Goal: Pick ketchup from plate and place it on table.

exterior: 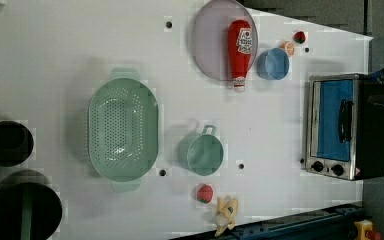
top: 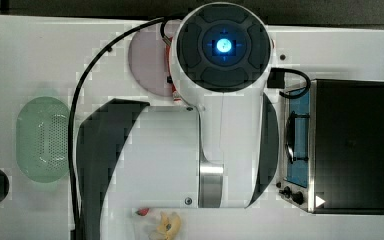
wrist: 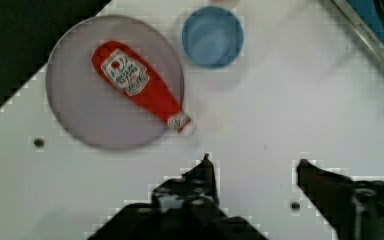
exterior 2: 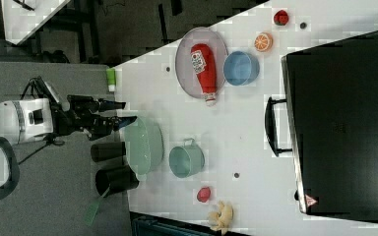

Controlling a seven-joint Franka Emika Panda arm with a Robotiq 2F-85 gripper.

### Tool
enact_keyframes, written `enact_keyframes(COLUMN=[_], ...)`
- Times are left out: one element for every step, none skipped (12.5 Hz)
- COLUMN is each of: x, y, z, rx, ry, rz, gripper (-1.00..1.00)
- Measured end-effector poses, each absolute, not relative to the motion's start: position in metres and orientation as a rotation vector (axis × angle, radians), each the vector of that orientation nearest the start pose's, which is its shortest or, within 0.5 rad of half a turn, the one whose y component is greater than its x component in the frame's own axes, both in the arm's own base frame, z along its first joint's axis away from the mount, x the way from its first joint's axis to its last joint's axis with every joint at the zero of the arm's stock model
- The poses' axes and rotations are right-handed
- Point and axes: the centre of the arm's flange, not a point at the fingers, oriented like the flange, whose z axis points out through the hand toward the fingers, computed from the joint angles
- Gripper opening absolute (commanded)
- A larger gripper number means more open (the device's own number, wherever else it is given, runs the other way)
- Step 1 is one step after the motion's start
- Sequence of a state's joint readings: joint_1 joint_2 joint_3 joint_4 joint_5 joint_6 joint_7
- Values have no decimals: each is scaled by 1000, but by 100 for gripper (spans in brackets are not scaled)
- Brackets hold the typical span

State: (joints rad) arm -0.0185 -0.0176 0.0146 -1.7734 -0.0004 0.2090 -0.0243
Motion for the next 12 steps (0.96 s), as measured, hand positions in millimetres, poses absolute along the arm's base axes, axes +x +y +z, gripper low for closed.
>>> enact_keyframes(x=[546,532,523,521,524,532,542,554,566,578,590,601], y=[-1,-2,-3,-3,-3,-2,-2,-1,-1,0,1,2], z=[547,541,538,535,535,532,526,513,497,479,458,436], rx=[-2903,-2918,-2922,-2919,-2912,-2903,-2897,-2889,-2891,-2893,-2889,-2894], ry=[1176,1185,1193,1192,1184,1180,1167,1156,1141,1121,1104,1070], rz=[32,79,107,109,88,57,34,6,-21,-40,-68,-82], gripper=[59,81,100,100,100,100,100,100,100,100,100,100])
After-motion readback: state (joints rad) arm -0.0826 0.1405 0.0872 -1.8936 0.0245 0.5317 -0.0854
